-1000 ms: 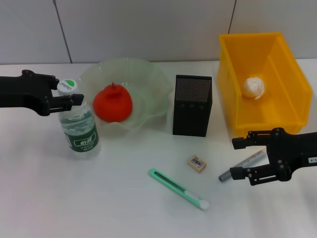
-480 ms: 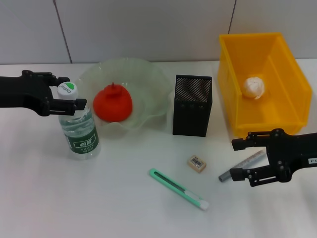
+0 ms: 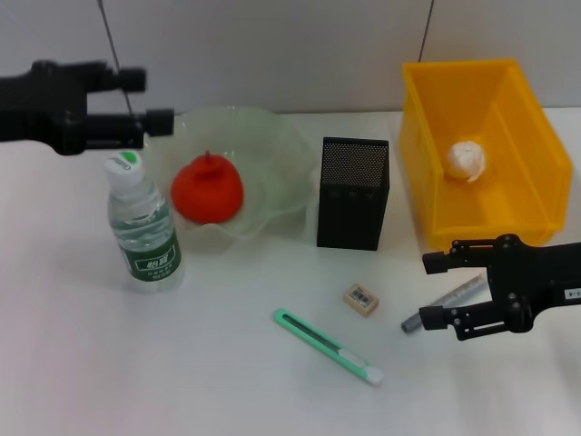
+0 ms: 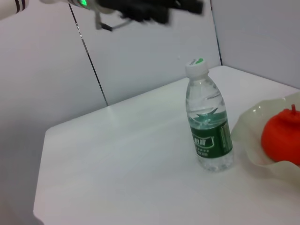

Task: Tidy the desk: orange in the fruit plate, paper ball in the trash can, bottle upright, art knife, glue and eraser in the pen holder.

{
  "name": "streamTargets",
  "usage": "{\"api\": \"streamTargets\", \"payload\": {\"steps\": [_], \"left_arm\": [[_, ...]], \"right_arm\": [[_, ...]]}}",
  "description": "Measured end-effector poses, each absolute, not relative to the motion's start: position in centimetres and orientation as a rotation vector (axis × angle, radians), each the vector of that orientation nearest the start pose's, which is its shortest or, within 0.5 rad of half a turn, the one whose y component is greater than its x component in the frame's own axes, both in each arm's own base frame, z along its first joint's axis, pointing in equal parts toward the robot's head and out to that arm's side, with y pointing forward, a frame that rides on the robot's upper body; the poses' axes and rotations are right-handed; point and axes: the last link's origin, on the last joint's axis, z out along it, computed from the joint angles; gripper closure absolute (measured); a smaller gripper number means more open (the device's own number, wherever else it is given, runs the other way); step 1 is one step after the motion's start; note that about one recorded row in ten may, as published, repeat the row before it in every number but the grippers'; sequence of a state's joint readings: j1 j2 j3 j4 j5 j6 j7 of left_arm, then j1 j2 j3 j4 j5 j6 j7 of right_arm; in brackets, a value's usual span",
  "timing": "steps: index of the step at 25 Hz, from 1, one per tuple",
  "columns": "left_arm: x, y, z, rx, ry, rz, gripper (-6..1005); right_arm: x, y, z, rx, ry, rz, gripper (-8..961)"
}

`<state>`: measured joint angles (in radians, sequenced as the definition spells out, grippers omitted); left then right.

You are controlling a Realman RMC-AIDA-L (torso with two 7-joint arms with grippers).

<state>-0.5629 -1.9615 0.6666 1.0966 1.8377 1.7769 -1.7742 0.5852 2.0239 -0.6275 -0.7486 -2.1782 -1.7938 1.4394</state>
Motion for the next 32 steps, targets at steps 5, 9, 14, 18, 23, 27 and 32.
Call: {"api": "streamTargets", "payload": {"steps": [5, 9, 14, 18, 23, 27, 32], "left_arm": [[-19.0, 33.3, 10.6, -2.821, -0.478, -1.010, 201], [-20.9, 32.1, 6.2, -2.861, -0.480, -1.087, 201], [-23.6, 30.5, 2.8, -2.817, -0.375, -1.074, 201], [-25.8, 29.5, 1.2, -2.793, -0.377, -0.958, 201], [-27.3, 28.4, 0.3, -2.829, -0.364, -0.852, 201], [-28.2, 27.8, -0.9, -2.835, -0.350, -0.781, 201], [-29.0, 27.3, -1.9, -2.838, -0.355, -0.745, 201]], "right_arm": [[24.8, 32.5, 3.7, -2.926, 0.541, 0.641, 120], [24.4, 32.8, 4.0, -2.901, 0.542, 0.702, 120], [23.3, 33.6, 4.3, -2.909, 0.583, 0.706, 120], [22.0, 34.6, 5.0, -2.917, 0.655, 0.690, 120], [18.6, 36.2, 5.6, -2.997, 0.794, 0.459, 121], [14.9, 37.5, 4.9, -3.054, 0.835, 0.143, 121], [10.1, 39.2, 2.5, -3.040, 0.857, -0.255, 120]]}}
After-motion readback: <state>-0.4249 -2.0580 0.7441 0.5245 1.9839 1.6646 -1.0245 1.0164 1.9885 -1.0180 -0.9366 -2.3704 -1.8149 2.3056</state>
